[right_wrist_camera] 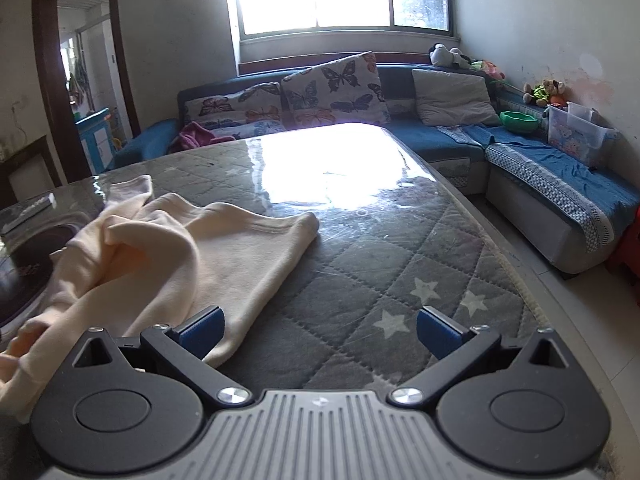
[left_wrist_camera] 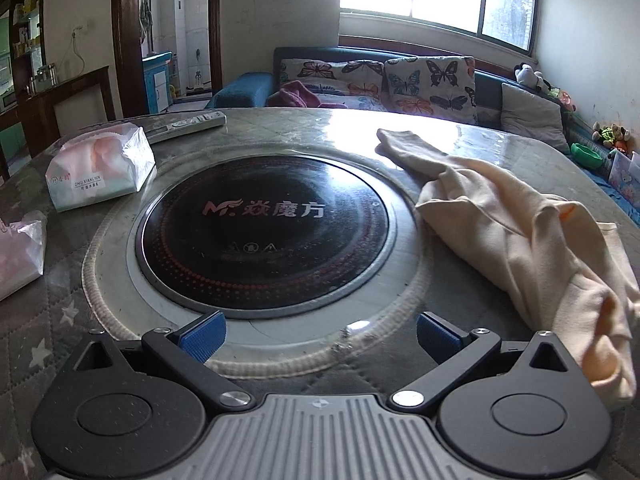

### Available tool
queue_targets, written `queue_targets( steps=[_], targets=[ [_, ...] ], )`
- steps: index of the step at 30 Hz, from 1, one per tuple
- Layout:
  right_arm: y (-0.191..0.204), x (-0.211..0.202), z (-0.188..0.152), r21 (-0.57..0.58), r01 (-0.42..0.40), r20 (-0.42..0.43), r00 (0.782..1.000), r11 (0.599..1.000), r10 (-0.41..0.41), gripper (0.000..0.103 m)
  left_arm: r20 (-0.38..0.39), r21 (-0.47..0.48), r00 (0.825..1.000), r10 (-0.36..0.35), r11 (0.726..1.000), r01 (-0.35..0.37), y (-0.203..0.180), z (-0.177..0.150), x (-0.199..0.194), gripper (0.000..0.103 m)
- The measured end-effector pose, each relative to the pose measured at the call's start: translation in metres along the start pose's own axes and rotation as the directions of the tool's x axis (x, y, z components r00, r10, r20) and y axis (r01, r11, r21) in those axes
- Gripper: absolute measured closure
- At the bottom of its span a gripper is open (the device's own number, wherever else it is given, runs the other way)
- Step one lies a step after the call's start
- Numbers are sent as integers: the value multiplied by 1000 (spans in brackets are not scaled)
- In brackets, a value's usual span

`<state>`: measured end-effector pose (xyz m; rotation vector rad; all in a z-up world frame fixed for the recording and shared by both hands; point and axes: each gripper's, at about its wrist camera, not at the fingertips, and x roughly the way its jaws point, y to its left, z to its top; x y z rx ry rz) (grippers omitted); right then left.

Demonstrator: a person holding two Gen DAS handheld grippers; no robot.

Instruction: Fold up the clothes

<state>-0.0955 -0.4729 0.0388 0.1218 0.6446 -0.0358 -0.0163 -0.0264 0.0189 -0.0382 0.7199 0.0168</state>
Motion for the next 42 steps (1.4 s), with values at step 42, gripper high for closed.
queue_targets(
  steps=[42],
  targets=[
    [44, -53, -26, -102, -118, -18, 993, 988, 116, 0, -1, 89, 994, -110, 990, 110, -57, -12, -51, 0]
  ],
)
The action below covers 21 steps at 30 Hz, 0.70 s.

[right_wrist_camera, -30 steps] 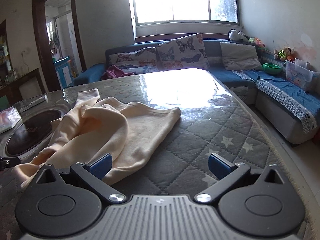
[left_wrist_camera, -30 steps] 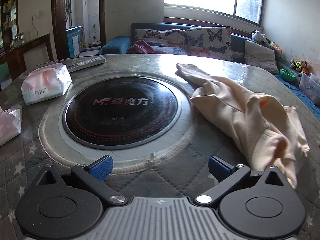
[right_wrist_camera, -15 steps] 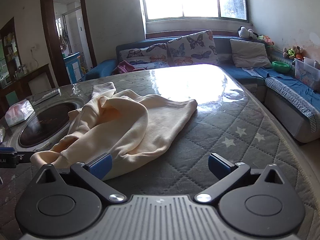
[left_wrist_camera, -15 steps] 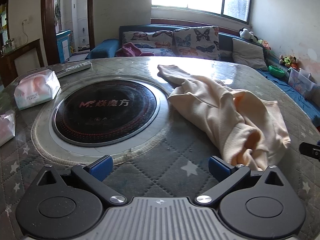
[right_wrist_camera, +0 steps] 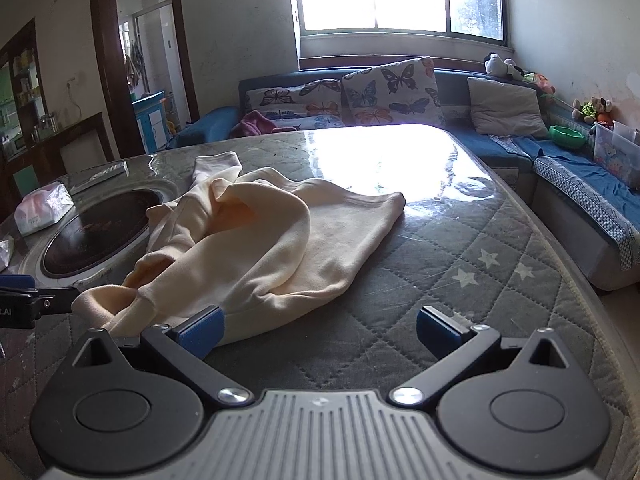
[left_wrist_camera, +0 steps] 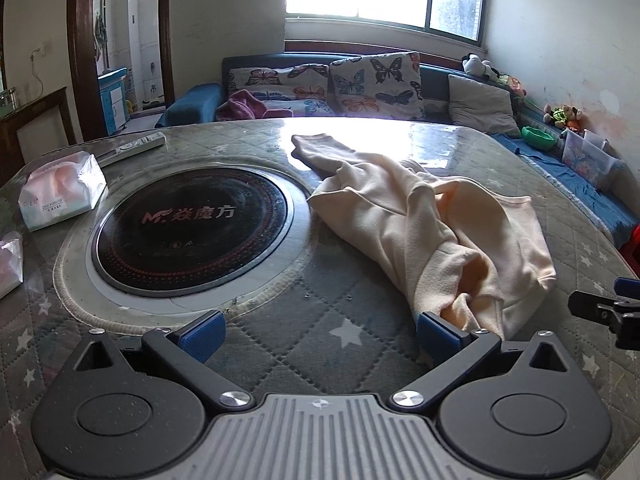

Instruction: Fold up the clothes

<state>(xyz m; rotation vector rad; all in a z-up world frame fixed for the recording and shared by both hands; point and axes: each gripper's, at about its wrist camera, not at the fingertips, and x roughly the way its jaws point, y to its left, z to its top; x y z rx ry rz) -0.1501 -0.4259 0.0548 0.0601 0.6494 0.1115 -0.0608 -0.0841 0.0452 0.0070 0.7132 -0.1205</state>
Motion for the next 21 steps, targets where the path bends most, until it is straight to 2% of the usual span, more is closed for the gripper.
queue_targets(
  steps=[21],
  targets=[
    [12, -5, -3, -32, -21, -13, 1000, 999, 21, 0, -16, 33, 1000, -23, 999, 24, -13, 2, 0, 0]
  ],
)
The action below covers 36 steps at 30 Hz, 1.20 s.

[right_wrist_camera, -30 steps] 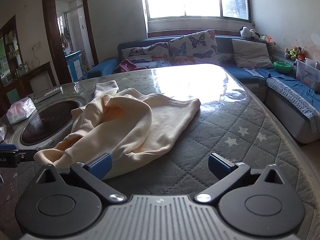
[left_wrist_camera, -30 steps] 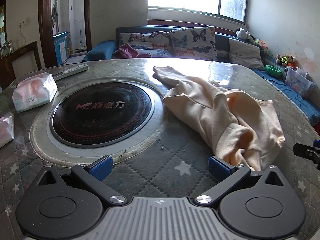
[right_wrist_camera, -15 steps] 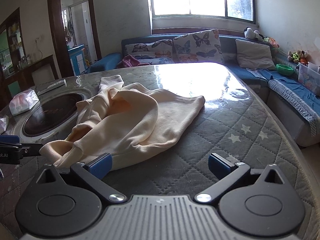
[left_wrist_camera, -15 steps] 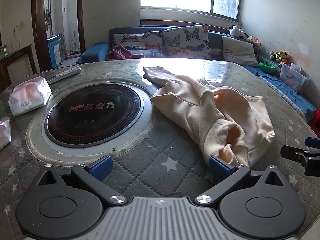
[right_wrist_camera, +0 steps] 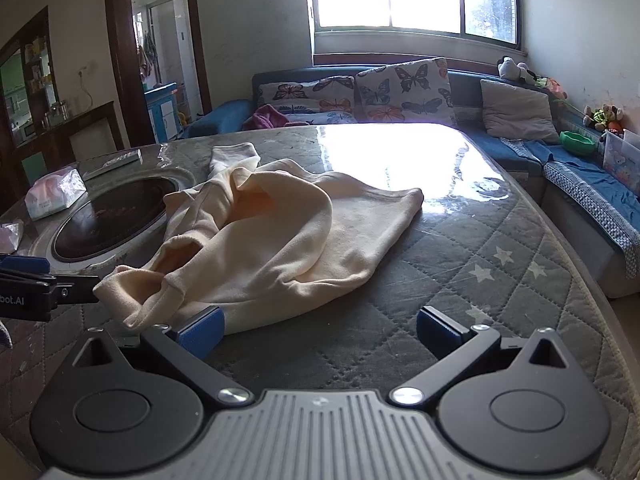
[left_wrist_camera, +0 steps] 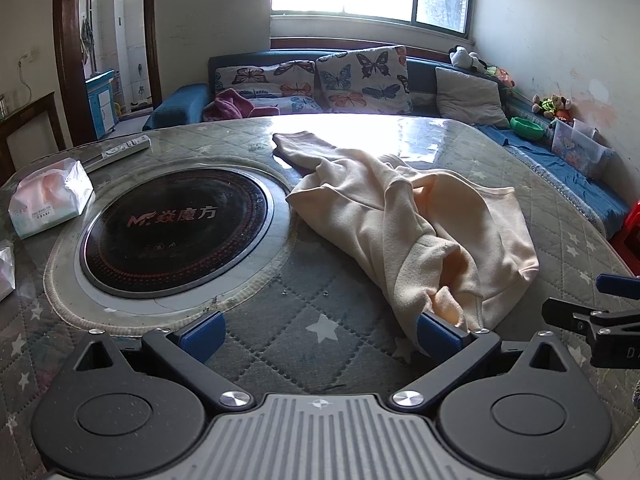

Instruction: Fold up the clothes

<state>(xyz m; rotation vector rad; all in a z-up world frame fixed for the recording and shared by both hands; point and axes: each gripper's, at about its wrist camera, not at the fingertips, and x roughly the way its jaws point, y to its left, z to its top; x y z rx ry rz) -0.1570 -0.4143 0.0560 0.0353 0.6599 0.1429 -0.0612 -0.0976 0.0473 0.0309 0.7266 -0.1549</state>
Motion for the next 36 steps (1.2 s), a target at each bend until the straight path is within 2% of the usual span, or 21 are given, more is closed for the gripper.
queue_targets(
  steps=[36],
  targets=[
    [2, 21, 14, -9, -20, -27, 999, 1000, 20, 0, -9, 38, 999, -31, 999, 31, -12, 19, 16, 0]
  ],
)
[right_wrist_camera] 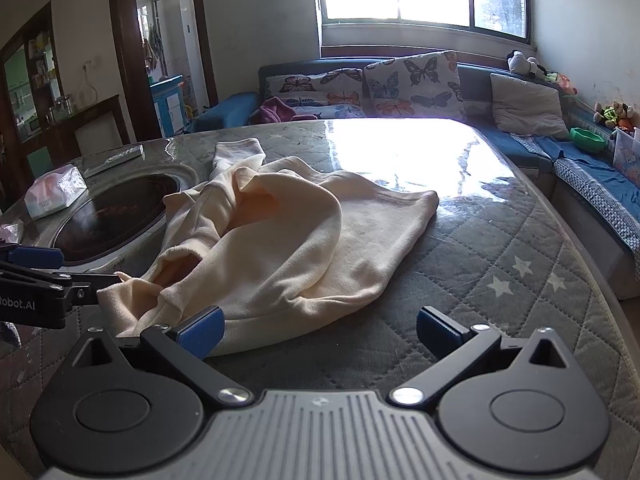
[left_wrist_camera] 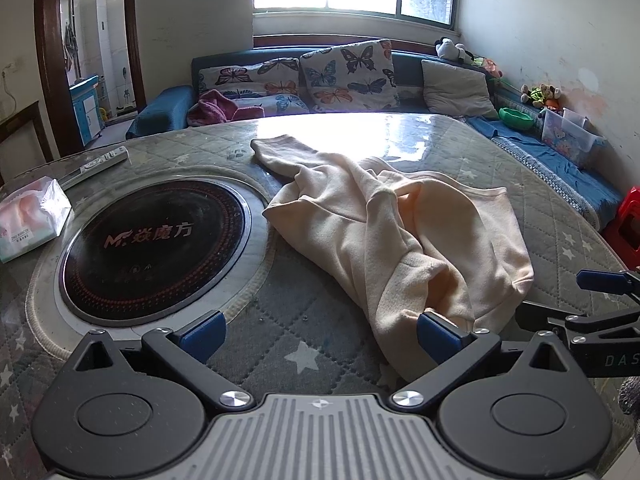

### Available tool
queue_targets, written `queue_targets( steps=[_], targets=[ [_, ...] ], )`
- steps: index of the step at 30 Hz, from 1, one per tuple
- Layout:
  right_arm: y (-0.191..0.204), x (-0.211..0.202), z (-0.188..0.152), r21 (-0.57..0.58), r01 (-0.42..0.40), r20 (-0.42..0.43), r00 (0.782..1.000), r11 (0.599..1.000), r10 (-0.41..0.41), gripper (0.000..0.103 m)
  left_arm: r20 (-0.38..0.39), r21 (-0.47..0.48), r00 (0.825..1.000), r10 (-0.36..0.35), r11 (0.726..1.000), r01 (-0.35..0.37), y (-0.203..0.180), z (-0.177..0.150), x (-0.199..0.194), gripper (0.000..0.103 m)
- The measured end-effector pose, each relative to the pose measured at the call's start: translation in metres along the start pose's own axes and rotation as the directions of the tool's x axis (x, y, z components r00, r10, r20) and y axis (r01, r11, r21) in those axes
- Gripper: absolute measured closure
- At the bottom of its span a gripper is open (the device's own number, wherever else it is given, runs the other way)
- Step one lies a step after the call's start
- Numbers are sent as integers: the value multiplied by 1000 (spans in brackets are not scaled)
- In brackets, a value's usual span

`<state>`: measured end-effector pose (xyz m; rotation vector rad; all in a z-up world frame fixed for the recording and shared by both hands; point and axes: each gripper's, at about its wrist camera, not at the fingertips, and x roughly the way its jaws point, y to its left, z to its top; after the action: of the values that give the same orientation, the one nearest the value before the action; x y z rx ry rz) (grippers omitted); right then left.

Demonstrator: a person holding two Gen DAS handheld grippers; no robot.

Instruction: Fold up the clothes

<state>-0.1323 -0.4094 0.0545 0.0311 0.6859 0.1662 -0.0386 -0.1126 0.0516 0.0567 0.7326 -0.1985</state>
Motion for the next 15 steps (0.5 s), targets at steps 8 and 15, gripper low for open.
queue_targets(
  steps=[8, 15],
  targets=[
    [2, 6, 7, -16, -6, 3, 1000, 1000, 6, 0, 6, 4, 1000, -5, 1000, 5, 0, 8, 4, 0],
    [4, 11, 14, -39, -9, 4, 1000, 999, 9, 0, 7, 15, 1000, -6, 1000, 6, -1, 14, 8, 0]
  ],
)
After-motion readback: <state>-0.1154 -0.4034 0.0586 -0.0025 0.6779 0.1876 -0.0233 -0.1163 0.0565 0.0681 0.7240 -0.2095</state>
